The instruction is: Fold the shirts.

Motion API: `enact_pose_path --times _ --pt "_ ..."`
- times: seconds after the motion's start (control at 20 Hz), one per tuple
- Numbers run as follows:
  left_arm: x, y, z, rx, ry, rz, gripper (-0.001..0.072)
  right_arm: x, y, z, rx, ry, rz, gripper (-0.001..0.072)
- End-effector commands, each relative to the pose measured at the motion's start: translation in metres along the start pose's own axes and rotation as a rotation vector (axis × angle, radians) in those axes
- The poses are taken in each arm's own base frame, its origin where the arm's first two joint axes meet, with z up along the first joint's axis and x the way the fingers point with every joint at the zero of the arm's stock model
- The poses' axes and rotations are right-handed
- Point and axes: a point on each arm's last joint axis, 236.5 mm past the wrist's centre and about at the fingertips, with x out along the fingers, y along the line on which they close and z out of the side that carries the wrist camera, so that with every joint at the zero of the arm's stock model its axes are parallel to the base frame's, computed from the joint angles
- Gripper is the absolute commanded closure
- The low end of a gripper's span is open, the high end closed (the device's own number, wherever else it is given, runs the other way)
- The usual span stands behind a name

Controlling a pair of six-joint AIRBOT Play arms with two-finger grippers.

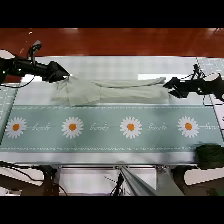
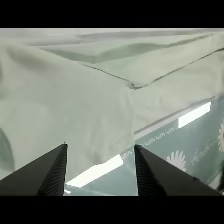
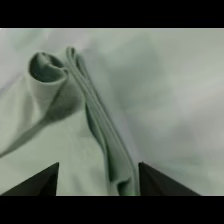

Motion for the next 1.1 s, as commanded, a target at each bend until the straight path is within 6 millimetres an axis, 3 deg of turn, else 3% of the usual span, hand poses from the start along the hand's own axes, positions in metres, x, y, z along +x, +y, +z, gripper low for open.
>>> enact_pose_path --times 0.0,0.1,0.15,0.25,0.3,0.45,0.6,0.85,1.05 --pt "0.008 -0.016 -0.004 0.035 0.017 -0.009 0.0218 0.028 0.021 -0.031 -0.012 0.092 0.03 0.0276" --pt "0.008 -0.019 -0.003 0.036 0.016 -0.013 0.0222 0.03 0.029 -0.035 -0.039 0.096 0.036 0.057" --pt "0.007 -0.021 -0.003 0.037 0.014 -0.015 0.0343 0.025 0.035 -0.033 -0.053 0.094 0.046 0.0698" --pt "0.004 -0.026 -0.002 0.047 0.007 -0.016 0.0594 0.002 0.049 -0.023 -0.12 0.069 0.073 0.0697" --pt "0.004 -0.031 -0.003 0.062 0.008 -0.018 0.068 -0.015 0.059 -0.015 -0.152 0.04 0.09 0.0698" --pt "0.02 -0.053 -0.012 0.106 0.043 -0.034 0.0681 -0.075 0.089 0.0 -0.273 -0.076 0.094 0.0698" --pt "0.059 -0.088 -0.029 0.158 0.083 -0.049 0.0681 -0.126 0.114 -0.009 -0.365 -0.137 0.094 0.0698" --pt "0.12 -0.158 -0.075 0.254 0.164 -0.087 0.068 -0.174 0.137 -0.038 -0.431 -0.157 0.077 0.0698" --pt "0.159 -0.196 -0.089 0.264 0.126 -0.093 0.068 -0.211 0.158 -0.072 -0.507 -0.172 0.071 0.0698"
